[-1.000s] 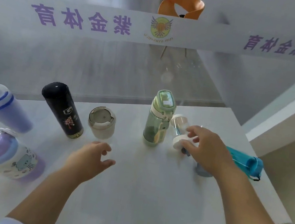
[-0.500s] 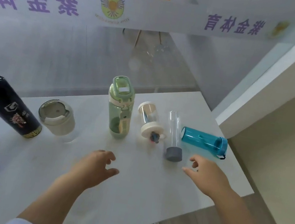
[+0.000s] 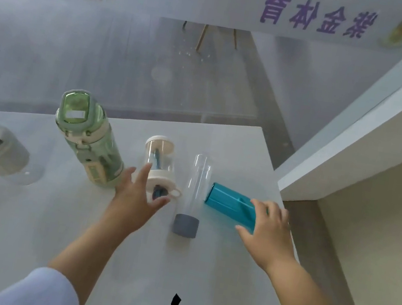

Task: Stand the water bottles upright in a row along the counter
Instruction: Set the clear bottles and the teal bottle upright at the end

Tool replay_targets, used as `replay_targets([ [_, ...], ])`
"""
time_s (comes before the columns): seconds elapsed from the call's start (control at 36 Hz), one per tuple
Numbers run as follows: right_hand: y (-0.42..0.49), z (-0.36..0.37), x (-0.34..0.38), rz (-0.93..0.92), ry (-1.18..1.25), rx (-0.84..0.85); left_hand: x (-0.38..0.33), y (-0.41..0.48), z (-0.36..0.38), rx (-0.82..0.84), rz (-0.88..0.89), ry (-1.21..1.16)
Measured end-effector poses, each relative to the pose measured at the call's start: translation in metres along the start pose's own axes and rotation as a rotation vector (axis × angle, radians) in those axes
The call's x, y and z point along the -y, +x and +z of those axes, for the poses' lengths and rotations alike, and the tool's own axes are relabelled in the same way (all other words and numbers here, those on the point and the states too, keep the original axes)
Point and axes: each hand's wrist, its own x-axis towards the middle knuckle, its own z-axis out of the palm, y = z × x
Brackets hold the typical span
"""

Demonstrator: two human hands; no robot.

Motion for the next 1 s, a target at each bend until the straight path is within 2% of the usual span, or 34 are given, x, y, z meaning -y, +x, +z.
replay_targets([
  [0.28,0.021,0.009,-0.038,0.027,-0.087,0.237,-0.025,0.022,0.025,-0.077,-0.187,-0.062],
  [0.42,0.029,0.013,-0.041,0.021,-0.055,0.229,-0.024,0.028,0.031,-0.117,-0.258,-0.140],
  [0.64,0.033,0.018,-0.050,0.061,0.083,0.210,-0.026,0.023,0.027,-0.209,-0.213,-0.189],
  [0.89,0.029,0.002,-0.050,0.125,0.369,0.008,-0.040,0.021,0.003,-0.260,-0.126,-0.089],
  [1.0,0.035,-0.017,-0.043,0.079,0.457,-0.126,-0.050,0.029,-0.014,-0.249,-0.101,-0.011],
])
